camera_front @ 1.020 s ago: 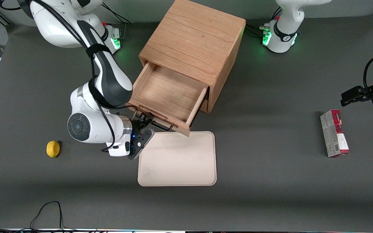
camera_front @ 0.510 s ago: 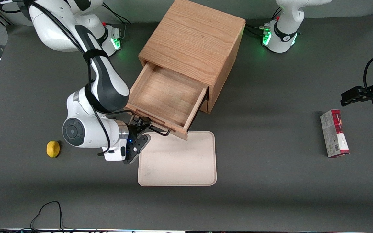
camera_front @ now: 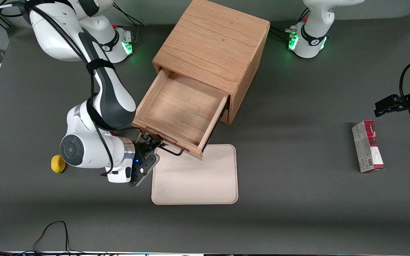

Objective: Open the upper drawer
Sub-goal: 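Keep pulling the handle to slide the drawer fully open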

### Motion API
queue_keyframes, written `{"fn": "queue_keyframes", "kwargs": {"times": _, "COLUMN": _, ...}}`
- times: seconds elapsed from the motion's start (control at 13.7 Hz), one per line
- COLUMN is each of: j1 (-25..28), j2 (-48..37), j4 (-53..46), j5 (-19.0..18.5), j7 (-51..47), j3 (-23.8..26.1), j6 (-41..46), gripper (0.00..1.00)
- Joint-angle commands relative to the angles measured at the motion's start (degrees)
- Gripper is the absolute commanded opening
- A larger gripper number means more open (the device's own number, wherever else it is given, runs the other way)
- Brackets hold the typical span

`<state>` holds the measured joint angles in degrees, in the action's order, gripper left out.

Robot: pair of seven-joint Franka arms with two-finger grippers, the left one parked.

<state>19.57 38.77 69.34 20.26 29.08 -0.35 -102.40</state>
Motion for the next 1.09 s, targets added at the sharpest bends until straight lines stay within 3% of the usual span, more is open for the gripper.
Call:
{"fn": "queue_keyframes", "kwargs": {"times": 0.0, "j1": -0.9, "j2": 1.6, "j4": -2.8, "j5": -0.1, "j7": -0.1, "j3": 0.3, "j6": 0.2, "gripper": 1.00}}
{"fn": "queue_keyframes", "kwargs": {"times": 1.02, "j1": -2.2, "j2": 2.0, "j4": -4.5, "j5": 0.0, "j7": -1.5, "j3": 0.3, "j6": -2.0, "gripper": 1.00}}
